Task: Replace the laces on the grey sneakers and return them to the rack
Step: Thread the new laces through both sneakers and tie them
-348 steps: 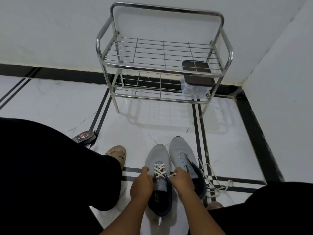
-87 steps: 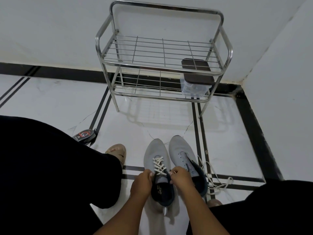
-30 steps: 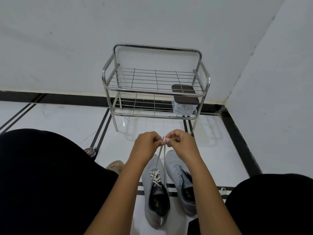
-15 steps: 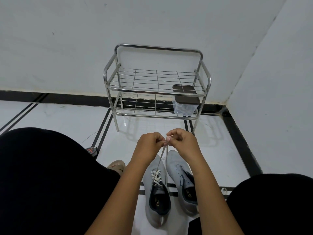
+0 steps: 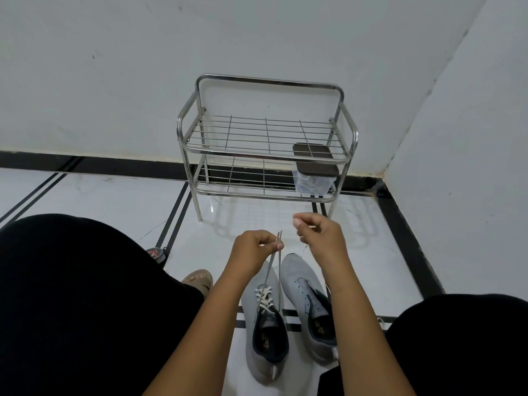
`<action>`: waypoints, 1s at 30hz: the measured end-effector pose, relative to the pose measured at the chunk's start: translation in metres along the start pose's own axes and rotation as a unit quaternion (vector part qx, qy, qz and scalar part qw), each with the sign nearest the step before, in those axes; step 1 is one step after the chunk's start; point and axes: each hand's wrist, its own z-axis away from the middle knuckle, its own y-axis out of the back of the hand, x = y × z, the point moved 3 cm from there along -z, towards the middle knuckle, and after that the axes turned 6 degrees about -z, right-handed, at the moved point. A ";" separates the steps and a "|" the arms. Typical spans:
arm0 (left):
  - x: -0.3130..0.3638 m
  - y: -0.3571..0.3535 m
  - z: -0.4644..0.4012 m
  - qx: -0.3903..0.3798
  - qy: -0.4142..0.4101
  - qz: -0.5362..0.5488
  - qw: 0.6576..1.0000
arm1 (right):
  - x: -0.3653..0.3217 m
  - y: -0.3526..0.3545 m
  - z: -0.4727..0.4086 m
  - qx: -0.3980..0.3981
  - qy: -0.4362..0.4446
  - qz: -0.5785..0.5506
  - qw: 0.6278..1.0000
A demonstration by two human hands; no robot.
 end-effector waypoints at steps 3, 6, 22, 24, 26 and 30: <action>-0.002 0.003 -0.002 0.001 0.010 -0.001 1.000 | 0.008 0.013 -0.005 -0.004 -0.029 0.021 0.999; -0.004 0.003 -0.003 0.006 0.013 0.004 1.000 | 0.027 0.008 -0.001 -0.109 -0.105 0.084 0.985; -0.011 -0.012 -0.012 0.058 -0.044 -0.083 0.994 | 0.078 -0.050 0.030 -0.222 -0.192 0.020 0.956; -0.018 -0.015 -0.014 0.080 -0.039 -0.053 0.995 | 0.084 -0.051 0.029 -0.206 -0.191 0.024 0.959; -0.032 -0.013 -0.015 0.107 0.031 0.024 0.993 | 0.092 -0.046 0.027 -0.152 -0.227 -0.031 0.961; -0.079 -0.037 -0.006 -0.043 0.277 0.244 0.928 | 0.108 -0.039 0.017 -0.096 -0.266 -0.105 0.953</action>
